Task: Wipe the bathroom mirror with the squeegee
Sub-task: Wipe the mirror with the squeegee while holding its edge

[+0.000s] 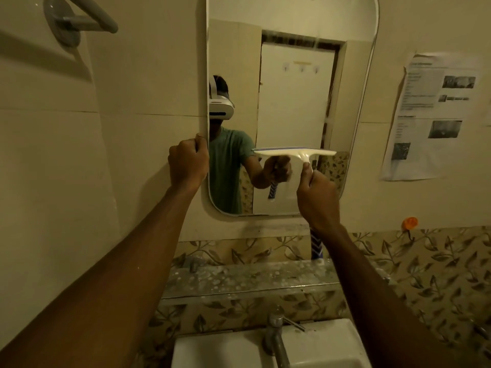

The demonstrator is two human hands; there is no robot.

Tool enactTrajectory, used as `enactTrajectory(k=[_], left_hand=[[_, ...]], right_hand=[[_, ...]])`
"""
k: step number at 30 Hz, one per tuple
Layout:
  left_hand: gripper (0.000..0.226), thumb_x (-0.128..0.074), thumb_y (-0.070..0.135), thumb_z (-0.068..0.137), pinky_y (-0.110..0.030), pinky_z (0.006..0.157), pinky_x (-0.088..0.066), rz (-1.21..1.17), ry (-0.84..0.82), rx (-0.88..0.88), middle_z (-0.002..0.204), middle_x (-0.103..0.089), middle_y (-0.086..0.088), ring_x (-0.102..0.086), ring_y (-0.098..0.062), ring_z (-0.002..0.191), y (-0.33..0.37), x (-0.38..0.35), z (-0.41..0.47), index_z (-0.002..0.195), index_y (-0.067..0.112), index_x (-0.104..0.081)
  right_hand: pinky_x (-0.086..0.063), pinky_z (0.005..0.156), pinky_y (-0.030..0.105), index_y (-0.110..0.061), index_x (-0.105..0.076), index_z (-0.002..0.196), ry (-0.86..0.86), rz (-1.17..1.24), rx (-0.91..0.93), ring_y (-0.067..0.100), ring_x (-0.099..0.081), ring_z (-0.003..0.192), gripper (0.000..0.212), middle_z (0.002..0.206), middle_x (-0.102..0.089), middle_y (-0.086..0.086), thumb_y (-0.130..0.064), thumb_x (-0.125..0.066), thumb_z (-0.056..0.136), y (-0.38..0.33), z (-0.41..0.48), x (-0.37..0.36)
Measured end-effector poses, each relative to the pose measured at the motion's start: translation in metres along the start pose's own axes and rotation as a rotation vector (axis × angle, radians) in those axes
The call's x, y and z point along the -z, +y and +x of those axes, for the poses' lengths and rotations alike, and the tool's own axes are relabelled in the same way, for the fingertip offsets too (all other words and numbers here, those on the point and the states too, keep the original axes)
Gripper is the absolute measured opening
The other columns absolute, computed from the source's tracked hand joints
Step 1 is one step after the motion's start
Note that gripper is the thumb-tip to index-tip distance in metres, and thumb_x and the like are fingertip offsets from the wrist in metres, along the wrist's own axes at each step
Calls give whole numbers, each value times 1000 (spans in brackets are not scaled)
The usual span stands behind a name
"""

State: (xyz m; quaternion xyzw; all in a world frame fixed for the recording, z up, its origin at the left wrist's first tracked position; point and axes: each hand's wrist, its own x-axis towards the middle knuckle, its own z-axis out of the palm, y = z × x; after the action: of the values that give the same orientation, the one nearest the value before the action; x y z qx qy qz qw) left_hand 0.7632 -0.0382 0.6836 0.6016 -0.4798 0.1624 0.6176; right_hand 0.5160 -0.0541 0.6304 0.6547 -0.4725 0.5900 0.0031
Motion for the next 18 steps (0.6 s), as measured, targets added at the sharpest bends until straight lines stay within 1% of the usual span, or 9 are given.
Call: enactTrajectory(k=[3,6,8,10,11,14,16,18], left_hand=[[52,-38,29,100,-14,41,-21,16,42,28,44,-41,6,-38,-2,42,2,-4,-3,50,16,-45],[51,-38,26,100,-18,42,-23,4,102,77,44,-39,6,-37,-2,42,4,-9,-8,50,17,-42],[49,-38,26,100,-20,43,-25,-27,131,103,45,-39,6,-38,-3,42,3,-13,-11,53,14,-47],[47,-38,26,100,-18,43,-27,-51,146,118,45,-41,7,-40,-2,42,4,-15,-12,57,13,-51],[46,-38,26,100,-18,44,-28,-60,150,120,46,-42,8,-40,-2,42,4,-16,-13,58,14,-52],[45,-38,26,100,-16,46,-30,-74,154,131,50,-47,5,-43,-1,44,6,-17,-13,60,14,-53],[44,-38,27,100,-17,46,-31,-66,159,145,54,-51,1,-44,-1,45,7,-17,-14,62,13,-55],[44,-38,28,100,-18,46,-32,-56,160,162,57,-54,-2,-46,-3,47,8,-17,-14,63,12,-56]], right_hand=[[-25,39,16,-25,-50,66,-13,-29,-15,0,-43,42,47,52,-48,-9,-42,-30,104,18,-11,-3],[-31,36,19,-27,-49,63,-85,0,-100,2,-41,36,46,49,-49,-6,-41,-32,103,46,-53,-13],[-37,35,25,-23,-52,66,-122,-14,-153,5,-45,38,45,50,-51,-3,-41,-32,103,62,-80,-19],[-42,38,30,-15,-57,69,-128,-52,-164,13,-51,42,49,52,-54,1,-40,-32,103,75,-96,-22],[-40,39,29,-13,-59,69,-130,-57,-156,14,-52,43,51,51,-55,1,-39,-32,103,80,-100,-22],[-32,39,22,-11,-61,66,-178,-38,-174,10,-51,41,55,50,-54,-1,-41,-31,102,84,-101,-14],[-29,39,19,-14,-58,66,-195,-40,-161,6,-48,41,54,49,-53,-2,-41,-30,103,83,-97,-7],[-27,34,14,-20,-52,62,-157,-17,-130,6,-46,37,49,47,-49,-5,-39,-33,104,77,-86,5]])
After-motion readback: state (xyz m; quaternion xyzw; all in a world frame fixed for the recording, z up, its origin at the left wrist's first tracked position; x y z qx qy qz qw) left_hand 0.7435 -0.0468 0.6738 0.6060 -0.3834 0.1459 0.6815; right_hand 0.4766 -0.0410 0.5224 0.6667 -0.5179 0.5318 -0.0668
